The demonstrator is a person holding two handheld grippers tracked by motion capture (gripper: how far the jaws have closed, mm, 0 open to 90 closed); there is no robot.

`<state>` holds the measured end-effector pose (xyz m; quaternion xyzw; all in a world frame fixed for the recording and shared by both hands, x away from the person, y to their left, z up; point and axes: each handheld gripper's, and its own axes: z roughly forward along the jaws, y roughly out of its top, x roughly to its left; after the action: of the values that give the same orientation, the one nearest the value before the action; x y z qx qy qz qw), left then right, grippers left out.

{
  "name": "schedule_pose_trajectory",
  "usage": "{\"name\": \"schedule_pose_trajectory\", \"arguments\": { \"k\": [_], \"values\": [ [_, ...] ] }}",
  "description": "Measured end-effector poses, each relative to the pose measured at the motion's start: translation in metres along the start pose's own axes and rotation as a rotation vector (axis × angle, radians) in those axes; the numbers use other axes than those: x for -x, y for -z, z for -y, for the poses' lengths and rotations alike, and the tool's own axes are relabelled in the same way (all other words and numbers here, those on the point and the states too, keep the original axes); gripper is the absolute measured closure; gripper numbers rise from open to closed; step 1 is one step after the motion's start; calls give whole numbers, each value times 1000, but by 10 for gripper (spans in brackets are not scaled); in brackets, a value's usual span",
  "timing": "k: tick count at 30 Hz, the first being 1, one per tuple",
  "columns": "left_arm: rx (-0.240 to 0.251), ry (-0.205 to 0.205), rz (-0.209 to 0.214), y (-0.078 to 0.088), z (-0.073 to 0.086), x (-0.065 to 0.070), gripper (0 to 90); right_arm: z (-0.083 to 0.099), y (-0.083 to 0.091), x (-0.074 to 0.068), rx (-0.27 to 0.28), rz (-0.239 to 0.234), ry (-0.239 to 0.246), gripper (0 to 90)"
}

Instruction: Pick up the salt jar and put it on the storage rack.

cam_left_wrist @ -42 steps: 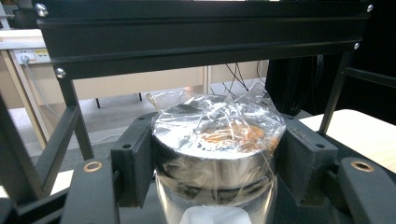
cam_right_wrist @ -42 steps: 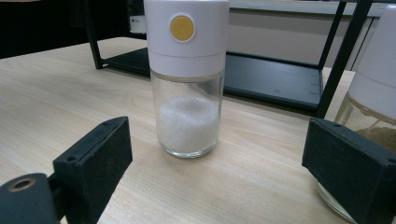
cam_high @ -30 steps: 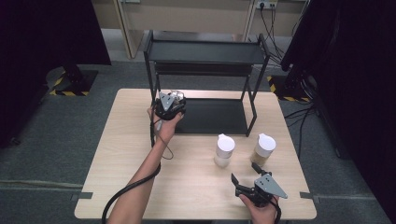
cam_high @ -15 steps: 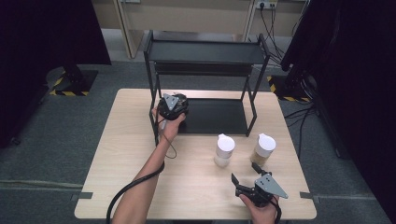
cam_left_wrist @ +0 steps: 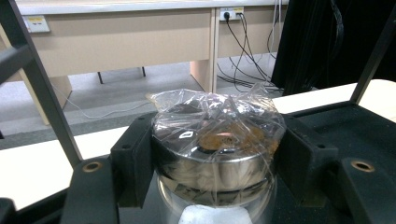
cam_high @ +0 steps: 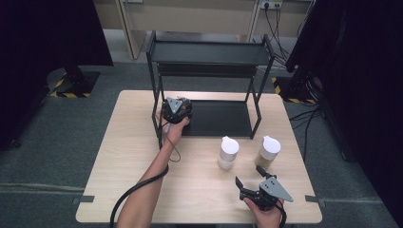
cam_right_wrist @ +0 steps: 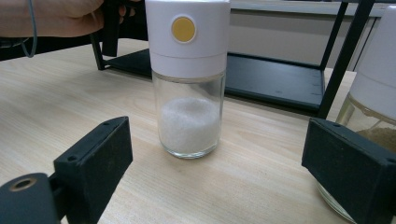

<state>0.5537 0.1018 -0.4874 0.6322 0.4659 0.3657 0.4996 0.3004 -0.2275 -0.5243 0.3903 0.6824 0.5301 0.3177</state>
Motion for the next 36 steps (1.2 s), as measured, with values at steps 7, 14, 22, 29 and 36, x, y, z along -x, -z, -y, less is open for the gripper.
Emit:
{"name": "schedule_pose_trajectory", "arguments": {
  "k": [7, 14, 22, 29, 36],
  "values": [
    [-2, 7, 2, 0, 1, 1, 347, 0, 0, 0, -2, 0, 4, 88],
    [-23, 8, 0, 2, -1, 2, 344, 0, 0, 0, -2, 0, 7, 88],
    [-31, 6, 0, 4, 0, 5, 322, 0, 0, -1, -4, -2, 10, 88],
    [-33, 43, 2, 8, -1, 2, 246, 0, 0, -1, -5, -3, 13, 87],
    [-15, 43, 3, 18, -5, 4, 149, 0, -1, -1, -6, -2, 15, 87]
  ]
}}
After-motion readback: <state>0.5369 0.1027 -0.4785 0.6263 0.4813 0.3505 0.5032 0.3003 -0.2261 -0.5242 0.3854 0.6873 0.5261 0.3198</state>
